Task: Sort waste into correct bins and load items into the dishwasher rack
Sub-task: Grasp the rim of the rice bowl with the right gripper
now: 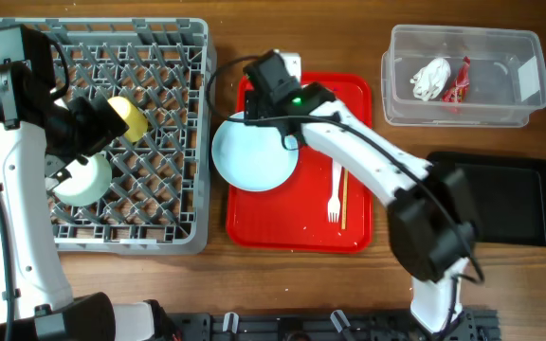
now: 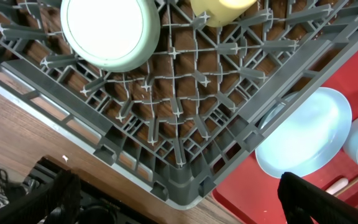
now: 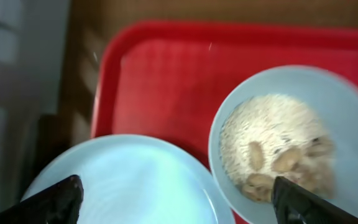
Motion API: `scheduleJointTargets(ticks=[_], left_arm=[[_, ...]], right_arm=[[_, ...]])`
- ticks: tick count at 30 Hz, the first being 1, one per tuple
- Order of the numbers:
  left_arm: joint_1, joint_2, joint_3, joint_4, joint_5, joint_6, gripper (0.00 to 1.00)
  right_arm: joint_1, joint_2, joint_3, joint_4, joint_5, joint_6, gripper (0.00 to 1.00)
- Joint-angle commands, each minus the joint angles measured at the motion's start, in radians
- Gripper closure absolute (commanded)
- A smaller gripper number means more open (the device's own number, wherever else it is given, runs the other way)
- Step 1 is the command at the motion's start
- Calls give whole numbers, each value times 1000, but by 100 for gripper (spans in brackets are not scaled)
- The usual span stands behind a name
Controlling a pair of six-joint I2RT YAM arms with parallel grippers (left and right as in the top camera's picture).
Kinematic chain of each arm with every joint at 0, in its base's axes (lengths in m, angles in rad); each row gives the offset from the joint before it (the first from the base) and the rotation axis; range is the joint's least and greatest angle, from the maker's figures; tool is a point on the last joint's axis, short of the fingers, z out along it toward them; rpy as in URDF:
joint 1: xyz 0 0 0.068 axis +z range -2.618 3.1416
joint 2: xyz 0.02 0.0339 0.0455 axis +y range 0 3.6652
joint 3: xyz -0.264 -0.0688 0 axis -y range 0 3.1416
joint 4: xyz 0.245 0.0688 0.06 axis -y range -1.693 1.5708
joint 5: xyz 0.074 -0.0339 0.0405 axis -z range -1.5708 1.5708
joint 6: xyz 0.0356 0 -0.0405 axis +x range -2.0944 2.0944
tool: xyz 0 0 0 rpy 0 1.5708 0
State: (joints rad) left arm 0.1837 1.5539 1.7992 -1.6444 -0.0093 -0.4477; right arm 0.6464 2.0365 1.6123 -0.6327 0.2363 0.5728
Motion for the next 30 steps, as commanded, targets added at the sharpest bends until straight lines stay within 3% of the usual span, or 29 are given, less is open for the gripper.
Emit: scheduleJointTargets(ticks=[1,3,13,16,22,30], left_arm=[[4,0,0,3,8,-9,0],[4,0,0,3,8,-9,0],[4,0,0,3,9,-9,0],[4,0,0,3,9,-9,0],[4,0,0,3,8,-9,0],[4,0,0,3,9,-9,0]], right_arm=[[2,74,4,21,-20,40,27],[2,109,4,19,0,39,40],[4,117,4,37,168,56,49],[4,122,2,40,168,56,59],[4,155,2,53,168,57,60],[0,173,2,55,168,75,71]])
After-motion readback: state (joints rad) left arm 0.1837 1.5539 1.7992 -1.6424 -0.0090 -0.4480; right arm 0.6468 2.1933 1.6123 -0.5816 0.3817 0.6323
